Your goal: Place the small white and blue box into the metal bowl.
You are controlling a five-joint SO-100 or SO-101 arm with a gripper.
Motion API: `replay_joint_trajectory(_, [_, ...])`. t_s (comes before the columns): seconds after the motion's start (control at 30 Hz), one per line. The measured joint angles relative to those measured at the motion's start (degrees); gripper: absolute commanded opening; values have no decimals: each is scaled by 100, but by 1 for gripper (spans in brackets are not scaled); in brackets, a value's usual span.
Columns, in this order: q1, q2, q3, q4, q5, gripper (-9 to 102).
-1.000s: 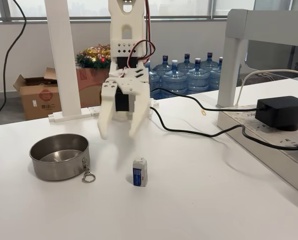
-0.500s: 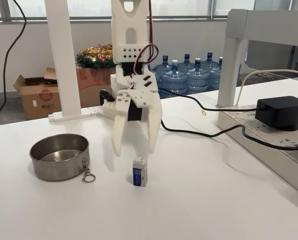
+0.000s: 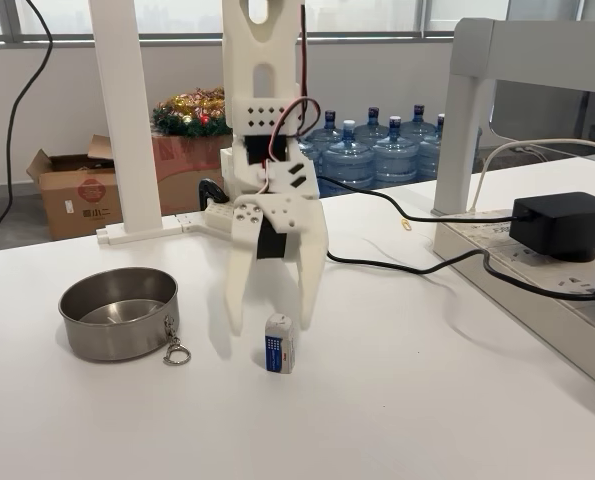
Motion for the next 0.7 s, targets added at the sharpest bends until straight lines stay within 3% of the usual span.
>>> replay_joint_trajectory(0.57, [0,-826,-694,-18,0,25])
replay_joint_trajectory(0.7, [0,-1230,-738,-527,0,24])
